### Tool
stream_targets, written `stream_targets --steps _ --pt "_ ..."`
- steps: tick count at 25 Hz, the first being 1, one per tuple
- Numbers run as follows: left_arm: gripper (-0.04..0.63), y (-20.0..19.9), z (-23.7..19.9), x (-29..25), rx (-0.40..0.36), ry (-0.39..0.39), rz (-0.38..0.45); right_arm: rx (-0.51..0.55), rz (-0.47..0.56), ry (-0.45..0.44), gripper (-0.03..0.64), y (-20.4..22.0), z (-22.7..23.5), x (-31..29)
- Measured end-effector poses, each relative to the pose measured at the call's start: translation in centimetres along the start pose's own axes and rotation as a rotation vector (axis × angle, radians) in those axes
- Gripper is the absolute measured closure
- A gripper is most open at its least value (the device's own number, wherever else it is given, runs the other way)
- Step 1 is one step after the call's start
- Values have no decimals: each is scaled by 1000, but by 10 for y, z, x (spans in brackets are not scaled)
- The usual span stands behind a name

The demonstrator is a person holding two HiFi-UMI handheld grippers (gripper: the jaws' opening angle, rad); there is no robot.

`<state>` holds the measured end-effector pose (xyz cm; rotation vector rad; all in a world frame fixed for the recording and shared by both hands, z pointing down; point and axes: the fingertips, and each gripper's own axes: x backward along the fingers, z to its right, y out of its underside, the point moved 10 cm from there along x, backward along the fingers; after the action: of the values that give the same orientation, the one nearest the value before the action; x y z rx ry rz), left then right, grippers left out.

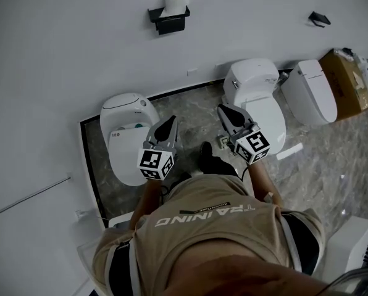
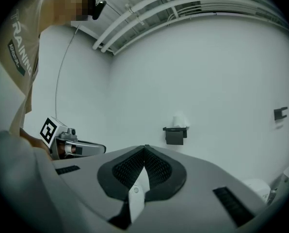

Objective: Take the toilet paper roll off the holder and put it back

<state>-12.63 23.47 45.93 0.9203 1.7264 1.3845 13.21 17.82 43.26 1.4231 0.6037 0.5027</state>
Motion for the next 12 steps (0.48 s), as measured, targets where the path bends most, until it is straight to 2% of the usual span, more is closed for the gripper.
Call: stream_targets --steps 5,9,12 --pt "595 -7 -6 -37 -6 -7 -11 -21 3 -57 604 7 26 -28" --pt "595 -14 -14 -72 -17 -36 -36 -65 -6 -104 604 18 63 -60" --pt "595 -23 -22 -104 -29 -52 -31 -60 -13 -131 604 18 93 -85"
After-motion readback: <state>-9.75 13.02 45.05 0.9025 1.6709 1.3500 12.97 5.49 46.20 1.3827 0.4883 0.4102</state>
